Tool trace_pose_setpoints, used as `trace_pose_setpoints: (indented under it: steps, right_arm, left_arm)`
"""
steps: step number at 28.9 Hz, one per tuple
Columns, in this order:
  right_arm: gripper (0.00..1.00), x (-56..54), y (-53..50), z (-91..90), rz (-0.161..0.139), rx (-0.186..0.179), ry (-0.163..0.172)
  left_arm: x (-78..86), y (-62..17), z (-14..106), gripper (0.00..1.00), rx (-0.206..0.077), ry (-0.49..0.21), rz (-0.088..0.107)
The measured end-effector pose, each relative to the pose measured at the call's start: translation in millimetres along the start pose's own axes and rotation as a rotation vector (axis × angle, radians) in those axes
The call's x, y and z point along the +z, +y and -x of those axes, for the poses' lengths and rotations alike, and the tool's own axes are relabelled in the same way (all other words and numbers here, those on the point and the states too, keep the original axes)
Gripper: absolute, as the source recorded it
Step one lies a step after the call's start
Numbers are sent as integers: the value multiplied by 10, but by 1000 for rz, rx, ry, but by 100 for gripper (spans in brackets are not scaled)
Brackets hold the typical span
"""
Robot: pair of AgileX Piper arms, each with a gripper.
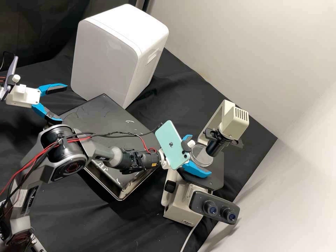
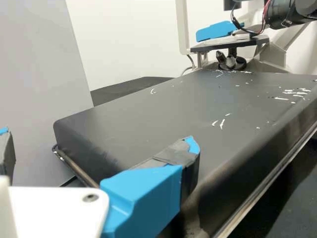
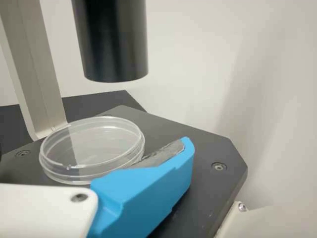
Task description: Place the petri dish on the microscope
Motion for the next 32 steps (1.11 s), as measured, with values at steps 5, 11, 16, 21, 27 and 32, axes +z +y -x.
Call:
trace_pose_setpoints:
  steps: [5, 11, 16, 21, 27, 32]
  right_arm:
    - [100, -3, 2, -8, 0, 2, 0]
    - [100, -20, 14, -23, -3, 0, -4]
    - [100, 0, -5, -38, 14, -3, -10]
    - [100, -8, 4, -62, 14, 4, -13]
    - [0, 14, -17, -72, 16, -1, -19]
    - [0, 32, -34, -80, 17, -5, -23]
  left_arm:
    - [0, 0, 0, 100, 0, 0, 0]
    - [0, 0, 0, 100, 0, 0, 0]
    - [0, 0, 0, 100, 0, 0, 0]
    - [0, 0, 0, 100, 0, 0, 0]
    - [0, 0, 0, 100, 0, 0, 0]
    - [0, 0, 0, 100, 0, 0, 0]
